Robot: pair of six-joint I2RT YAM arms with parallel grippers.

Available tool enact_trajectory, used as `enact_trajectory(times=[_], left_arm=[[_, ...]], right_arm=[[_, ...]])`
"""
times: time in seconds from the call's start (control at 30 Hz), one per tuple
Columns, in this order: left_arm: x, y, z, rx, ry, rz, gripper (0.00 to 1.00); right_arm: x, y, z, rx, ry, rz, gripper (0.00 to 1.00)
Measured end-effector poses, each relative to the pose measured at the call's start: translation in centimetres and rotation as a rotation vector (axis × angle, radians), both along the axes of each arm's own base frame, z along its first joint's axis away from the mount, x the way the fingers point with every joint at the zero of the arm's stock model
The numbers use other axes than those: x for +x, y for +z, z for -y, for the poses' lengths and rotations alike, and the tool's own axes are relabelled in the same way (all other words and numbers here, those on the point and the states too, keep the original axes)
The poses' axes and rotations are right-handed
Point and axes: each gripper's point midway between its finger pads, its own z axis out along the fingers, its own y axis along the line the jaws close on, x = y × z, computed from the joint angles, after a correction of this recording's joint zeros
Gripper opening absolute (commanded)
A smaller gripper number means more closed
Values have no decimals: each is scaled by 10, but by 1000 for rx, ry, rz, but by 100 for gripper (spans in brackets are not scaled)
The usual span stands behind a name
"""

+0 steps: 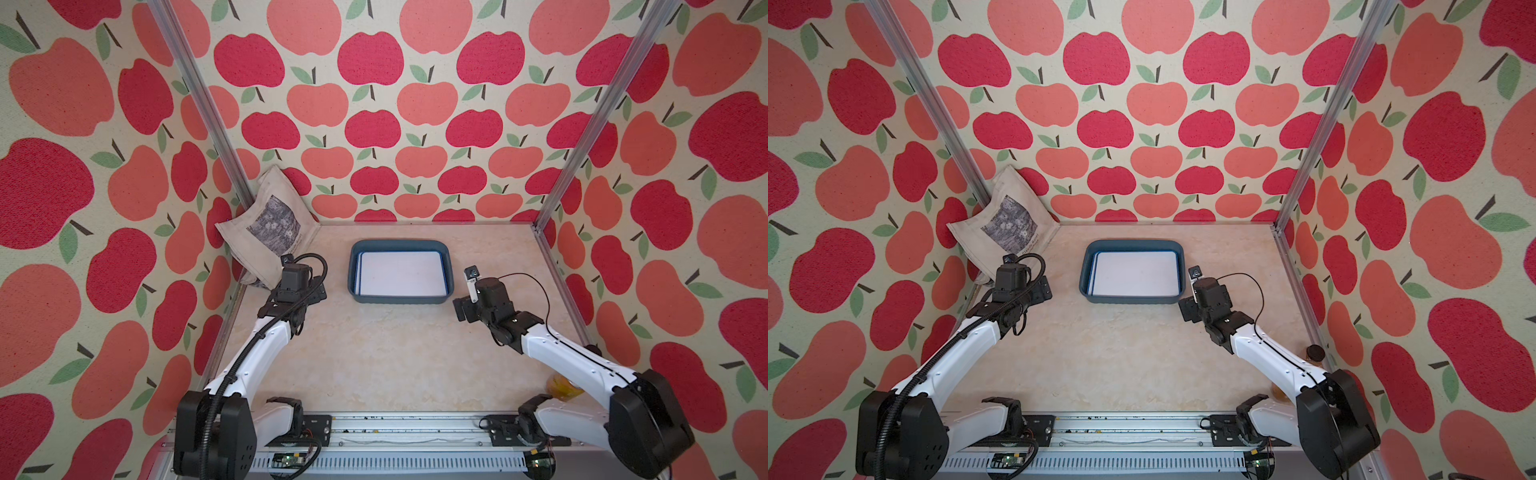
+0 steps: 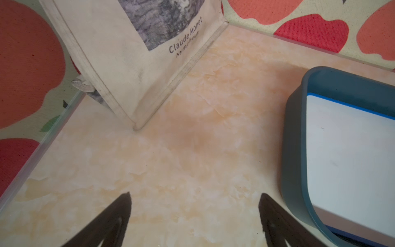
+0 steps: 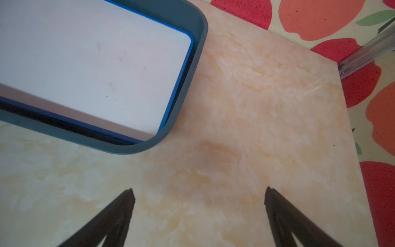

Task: Put the whiteboard into the storage box
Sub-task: Reset both arms

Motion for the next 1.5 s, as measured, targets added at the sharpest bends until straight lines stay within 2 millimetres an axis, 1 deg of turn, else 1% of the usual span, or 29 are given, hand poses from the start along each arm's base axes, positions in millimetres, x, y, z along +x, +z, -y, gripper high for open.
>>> enact_trajectory(times=[0.13,0.2,0.3,0.47,0.53,0.6,0.67,0.73,0.77,0.97,1.13,1.23,1.33,1.4,1.5], left_arm=[[-3,-6,-19,29,50,13,99],[-2,-9,-24,48,59,24,100],[0,-14,-26,78,47,64,99],[-4,-33,-26,133,-2,125,100],[-3,-36,-27,155,-16,141,100],[3,-34,-27,174,-26,166,100],[9,-33,-27,190,-33,184,99],[15,-37,-28,207,-43,184,100],[16,-40,-28,211,-43,182,100],[26,-58,-24,228,-89,177,100],[33,-52,-19,233,-124,232,99],[34,-50,-18,236,-134,264,99],[32,-54,-16,238,-152,275,100],[30,-54,-14,238,-163,287,100],[29,-52,-10,237,-184,313,100]], right_arm=[[10,0,31,-6,-69,73,99],[12,-1,46,3,-102,108,99],[16,-2,66,9,-146,143,99],[27,1,89,30,-206,209,99],[29,-4,97,45,-222,225,99],[30,-13,101,55,-229,234,99],[31,-24,103,59,-229,235,99],[32,-36,102,57,-228,224,99],[33,-38,102,58,-226,223,99],[48,-32,101,54,-217,269,99],[59,-28,107,75,-226,331,99],[57,-40,109,81,-229,350,99],[47,-56,108,84,-216,336,99],[45,-56,106,93,-202,342,99],[48,-48,98,112,-163,368,99]])
